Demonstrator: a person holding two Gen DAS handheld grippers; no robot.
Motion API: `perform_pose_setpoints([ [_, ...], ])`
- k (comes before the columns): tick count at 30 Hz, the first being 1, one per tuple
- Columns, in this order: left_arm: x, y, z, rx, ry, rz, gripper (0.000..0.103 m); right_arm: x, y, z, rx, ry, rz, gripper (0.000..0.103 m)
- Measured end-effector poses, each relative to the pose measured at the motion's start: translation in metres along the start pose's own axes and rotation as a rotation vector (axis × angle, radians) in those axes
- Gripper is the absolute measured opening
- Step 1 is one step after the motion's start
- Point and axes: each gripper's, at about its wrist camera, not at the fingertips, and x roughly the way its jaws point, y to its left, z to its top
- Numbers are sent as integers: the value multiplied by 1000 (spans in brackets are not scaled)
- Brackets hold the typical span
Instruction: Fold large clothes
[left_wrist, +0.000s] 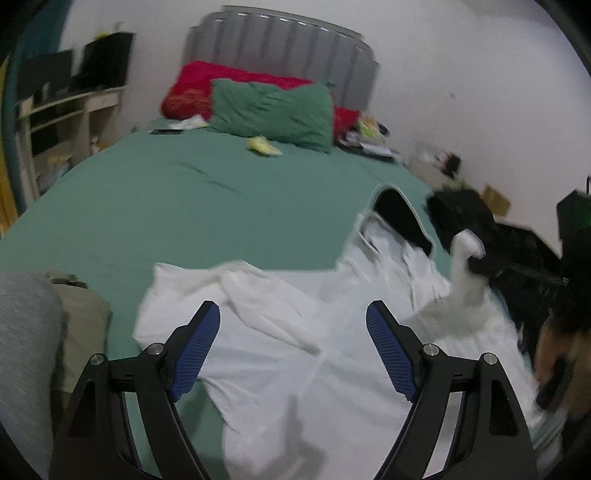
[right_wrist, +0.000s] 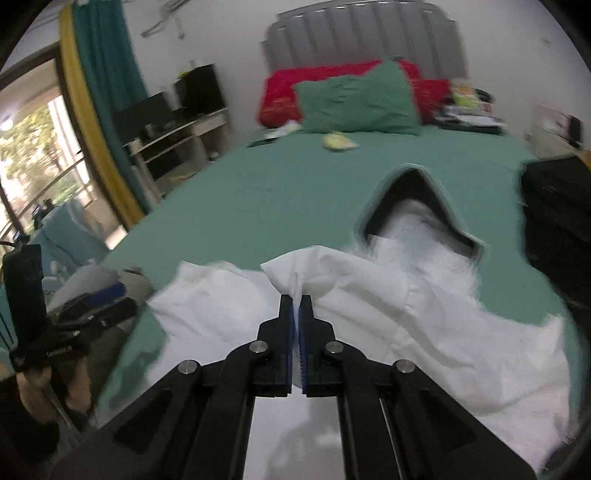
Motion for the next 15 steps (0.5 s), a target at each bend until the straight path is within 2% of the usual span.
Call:
perform_pose_setpoints([
  [3,2,18,9,-34,-16,23,85,48,36,6,-12,34,18,3],
  [5,4,24,13,-39,-16,32,85,76,37,7,12,67,-18,4],
  [7,7,33,18,-46,-23,53,85,101,33,-4,84,132,-12,7],
  [9,7,44,23,-79,-27,60,85,117,32,-18,102,190,-6,31],
  [10,5,49,25,-97,-28,58,85,122,32,-27,91,220,-22,65],
  [11,3,56,27,-121,-31,60,85,124,31,-34,83,245,-25,83],
  [13,-1,67,30,-139,-39,62,85,120,31,-43,77,279,-32,84],
  [15,-8,76,32,-154,-50,66,85,111,30,-44,73,266,-40,84],
])
